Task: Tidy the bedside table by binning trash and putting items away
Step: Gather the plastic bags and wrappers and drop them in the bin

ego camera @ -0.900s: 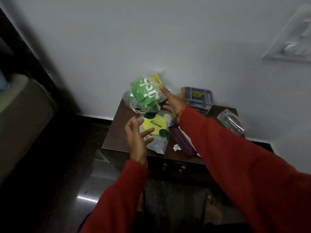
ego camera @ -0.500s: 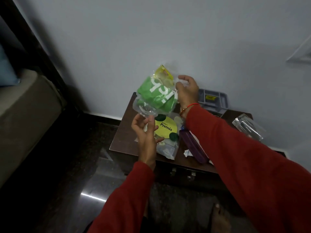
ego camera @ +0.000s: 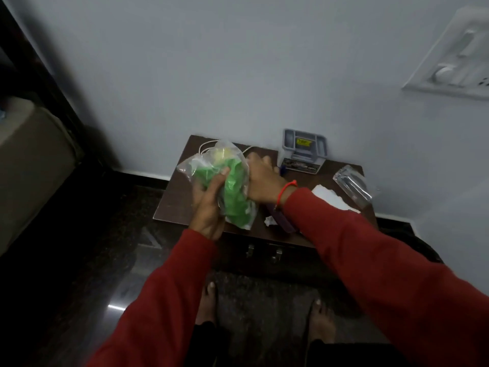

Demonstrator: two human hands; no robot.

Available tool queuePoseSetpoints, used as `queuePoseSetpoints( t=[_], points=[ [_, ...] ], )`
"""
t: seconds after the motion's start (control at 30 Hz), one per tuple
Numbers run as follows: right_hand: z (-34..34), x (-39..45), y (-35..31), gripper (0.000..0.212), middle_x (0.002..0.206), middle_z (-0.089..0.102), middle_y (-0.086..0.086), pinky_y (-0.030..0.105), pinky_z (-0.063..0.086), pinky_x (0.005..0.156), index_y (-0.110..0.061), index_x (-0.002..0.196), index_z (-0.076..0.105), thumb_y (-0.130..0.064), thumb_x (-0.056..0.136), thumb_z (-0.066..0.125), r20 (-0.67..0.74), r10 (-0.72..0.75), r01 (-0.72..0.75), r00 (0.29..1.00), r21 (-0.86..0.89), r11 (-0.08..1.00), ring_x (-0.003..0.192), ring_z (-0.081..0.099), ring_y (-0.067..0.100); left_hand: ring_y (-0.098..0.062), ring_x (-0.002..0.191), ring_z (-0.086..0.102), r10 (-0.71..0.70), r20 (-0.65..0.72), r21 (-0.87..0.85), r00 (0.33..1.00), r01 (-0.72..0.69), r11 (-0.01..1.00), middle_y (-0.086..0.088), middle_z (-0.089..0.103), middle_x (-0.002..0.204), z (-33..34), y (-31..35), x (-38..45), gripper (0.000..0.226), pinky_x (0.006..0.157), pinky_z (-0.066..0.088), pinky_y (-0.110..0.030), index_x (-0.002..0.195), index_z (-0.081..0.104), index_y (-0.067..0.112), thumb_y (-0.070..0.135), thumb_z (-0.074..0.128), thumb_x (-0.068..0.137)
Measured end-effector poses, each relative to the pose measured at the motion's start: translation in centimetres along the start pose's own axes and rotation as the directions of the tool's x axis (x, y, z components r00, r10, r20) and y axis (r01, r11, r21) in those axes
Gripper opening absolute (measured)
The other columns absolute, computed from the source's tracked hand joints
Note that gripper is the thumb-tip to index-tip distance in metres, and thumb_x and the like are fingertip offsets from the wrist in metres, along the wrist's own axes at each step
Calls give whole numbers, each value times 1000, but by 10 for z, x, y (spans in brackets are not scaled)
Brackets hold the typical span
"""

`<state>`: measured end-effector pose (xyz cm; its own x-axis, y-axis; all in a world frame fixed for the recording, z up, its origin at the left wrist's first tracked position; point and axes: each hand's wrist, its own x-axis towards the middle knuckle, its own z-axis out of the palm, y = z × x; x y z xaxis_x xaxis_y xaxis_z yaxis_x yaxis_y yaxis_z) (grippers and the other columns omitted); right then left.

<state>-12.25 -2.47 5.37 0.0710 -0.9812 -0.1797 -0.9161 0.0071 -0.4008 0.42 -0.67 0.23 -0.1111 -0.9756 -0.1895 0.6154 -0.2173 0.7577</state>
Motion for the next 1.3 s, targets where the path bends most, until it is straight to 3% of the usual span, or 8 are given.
queuePoseSetpoints(
  t=[0.07, 0.2, 0.37, 0.5, 0.7, 0.83, 1.1, 1.3],
  points=[
    [7, -4, -4, 34, 123, 45, 4, 39, 34, 94, -18, 115, 62, -38, 89, 58, -117, -50, 51, 992, 12, 999, 113, 39, 27, -23, 90, 73, 62, -87, 1, 994, -62, 998, -10, 74, 104, -6, 4, 10, 61, 73, 59, -35, 136, 53, 1, 20, 74, 82],
    [36, -12, -16, 19, 104, 64, 0, 26, 49, 81, -16, 102, 69, -28, 92, 58, -412, 35, 275, 911, 666, 693, 94, 61, 15, -36, 101, 58, 126, -288, -173, 949, -181, 968, -22, 58, 112, -32, 19, 32, 60, 89, 52, -53, 127, 61, 5, 26, 79, 73],
    [99, 9, 9, 71, 141, 44, 11, 49, 36, 108, -19, 144, 38, -54, 85, 53, -266, 110, -46, 958, 236, 971, 126, 43, 32, -30, 85, 60, 182, -380, -130, 907, -247, 960, -12, 60, 89, -48, 22, 44, 37, 90, 55, -62, 103, 64, 10, 20, 76, 69],
    [126, 18, 7, 81, 154, 23, 12, 56, 28, 108, -26, 152, 16, -49, 87, 57, -116, 207, -204, 972, 35, 978, 133, 29, 42, -41, 96, 50, 41, -197, -212, 979, -83, 974, -19, 50, 93, -48, 21, 49, 64, 94, 49, -60, 108, 60, 8, 36, 87, 57],
    [123, 19, 21, 46, 126, 56, 16, 47, 48, 93, -21, 135, 47, -11, 90, 44, -155, 160, -146, 975, 96, 985, 118, 53, 39, -23, 70, 61, 25, -29, -260, 999, -32, 965, -9, 55, 78, -37, 31, 37, 22, 82, 51, -42, 81, 59, 13, 34, 65, 78],
    [95, 19, 22, 33, 117, 64, 12, 46, 52, 91, -27, 113, 61, -23, 84, 47, -233, 187, -130, 954, 240, 962, 108, 61, 36, -24, 75, 62, 39, -44, -326, 998, -51, 944, -8, 62, 78, -38, 36, 36, 23, 93, 46, -48, 81, 63, 13, 34, 66, 73],
    [17, 16, 8, 15, 69, 63, 3, 26, 44, 62, -15, 76, 68, -24, 77, 56, -352, 372, 36, 859, 766, 642, 66, 57, 17, -22, 64, 69, 64, 17, -332, 998, -55, 942, -8, 66, 68, -22, 40, 21, 24, 80, 54, -38, 72, 65, 10, 33, 58, 71],
    [-14, -3, 9, 27, 80, 58, 3, 47, 43, 96, -22, 68, 62, -24, 91, 47, -72, 314, -68, 947, 908, 414, 93, 55, 25, -25, 98, 64, -76, 272, -238, 959, 144, 961, -8, 66, 105, -28, 37, 16, 37, 103, 43, -44, 104, 70, 11, 34, 74, 75]
  ],
)
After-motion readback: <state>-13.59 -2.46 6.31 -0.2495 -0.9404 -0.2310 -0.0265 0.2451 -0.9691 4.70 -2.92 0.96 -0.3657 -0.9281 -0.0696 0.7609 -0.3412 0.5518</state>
